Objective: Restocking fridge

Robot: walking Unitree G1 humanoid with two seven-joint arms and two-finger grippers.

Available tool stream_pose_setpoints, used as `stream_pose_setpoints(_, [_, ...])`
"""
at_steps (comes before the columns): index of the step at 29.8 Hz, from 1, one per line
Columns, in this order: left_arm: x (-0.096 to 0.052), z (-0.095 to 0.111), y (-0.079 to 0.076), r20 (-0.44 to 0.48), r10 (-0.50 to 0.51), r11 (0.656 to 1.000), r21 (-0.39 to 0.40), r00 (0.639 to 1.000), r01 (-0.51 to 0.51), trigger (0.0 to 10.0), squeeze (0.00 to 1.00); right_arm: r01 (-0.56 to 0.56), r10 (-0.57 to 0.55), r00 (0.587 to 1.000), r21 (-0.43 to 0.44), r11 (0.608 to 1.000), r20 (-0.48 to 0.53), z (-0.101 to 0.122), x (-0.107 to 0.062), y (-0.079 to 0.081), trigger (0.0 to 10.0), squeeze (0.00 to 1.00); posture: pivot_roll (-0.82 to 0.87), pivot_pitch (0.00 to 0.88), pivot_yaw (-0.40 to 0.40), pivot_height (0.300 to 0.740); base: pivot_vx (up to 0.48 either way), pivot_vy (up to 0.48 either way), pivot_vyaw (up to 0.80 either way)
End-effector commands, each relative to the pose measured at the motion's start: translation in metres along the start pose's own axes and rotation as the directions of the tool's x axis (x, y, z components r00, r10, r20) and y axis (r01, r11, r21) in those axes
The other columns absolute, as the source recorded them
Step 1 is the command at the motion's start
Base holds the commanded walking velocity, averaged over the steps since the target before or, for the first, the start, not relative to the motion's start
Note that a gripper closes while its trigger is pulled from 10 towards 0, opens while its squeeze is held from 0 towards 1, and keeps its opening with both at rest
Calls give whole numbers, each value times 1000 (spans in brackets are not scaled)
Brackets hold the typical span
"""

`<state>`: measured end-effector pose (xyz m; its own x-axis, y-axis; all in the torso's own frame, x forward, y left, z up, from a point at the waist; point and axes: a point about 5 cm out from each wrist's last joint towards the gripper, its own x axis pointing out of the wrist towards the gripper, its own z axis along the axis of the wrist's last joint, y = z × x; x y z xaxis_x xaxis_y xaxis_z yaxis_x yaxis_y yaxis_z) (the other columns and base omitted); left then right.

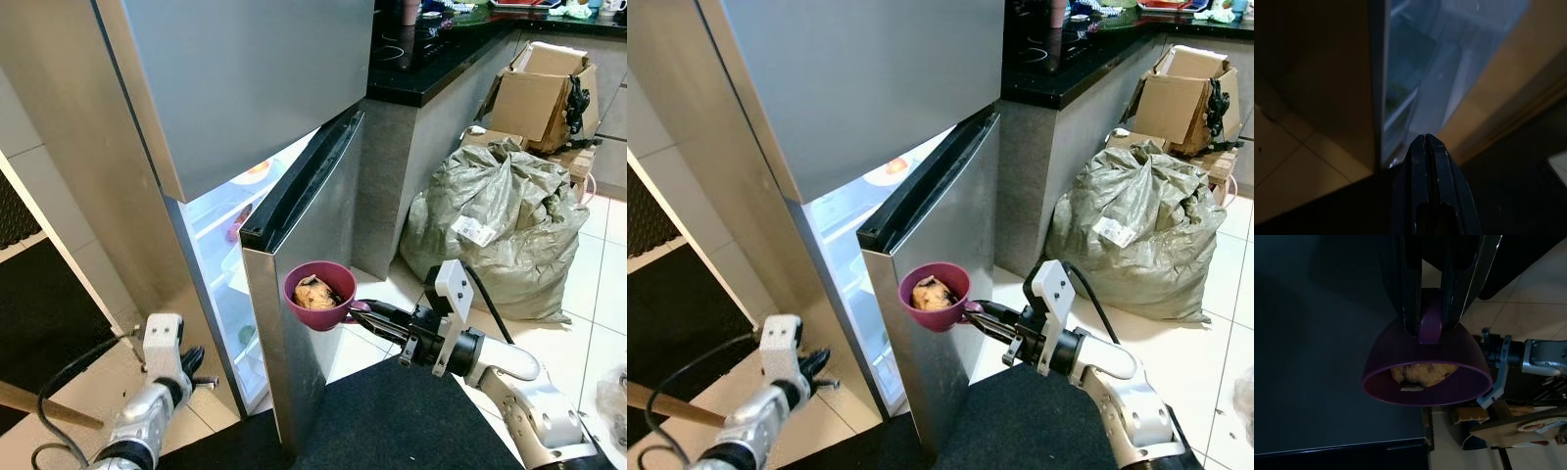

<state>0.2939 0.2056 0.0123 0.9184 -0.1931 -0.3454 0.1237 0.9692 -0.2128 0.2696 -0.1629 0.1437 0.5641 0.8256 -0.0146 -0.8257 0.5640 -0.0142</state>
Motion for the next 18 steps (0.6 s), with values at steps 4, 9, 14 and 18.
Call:
stream_pose_setpoints(4, [18, 16, -27, 75, -11, 999, -36, 997, 14, 10000, 0, -6, 7, 999, -19, 1000, 39, 7, 6, -2, 10000, 0, -130, 5, 36, 740, 0, 0, 0])
stream_pose_setpoints(9, [29, 27, -48, 98, -34, 999, -27, 995, 37, 10000, 0, -6, 7, 999, -23, 1000, 44, 8, 8, -2, 10000, 0, -140, 0, 40, 740, 0, 0, 0])
stream_pose_setpoints(14, [33, 31, -56, 110, -53, 998, -30, 992, 57, 10000, 0, -4, 5, 999, -25, 1000, 46, 9, 7, -2, 10000, 0, -143, 0, 42, 740, 0, 0, 0])
stream_pose_setpoints(18, [39, 37, -75, 137, -114, 990, -68, 984, 125, 10000, 0, 5, -3, 999, -27, 1000, 49, 10, 6, -2, 10000, 0, -147, 2, 43, 740, 0, 0, 0])
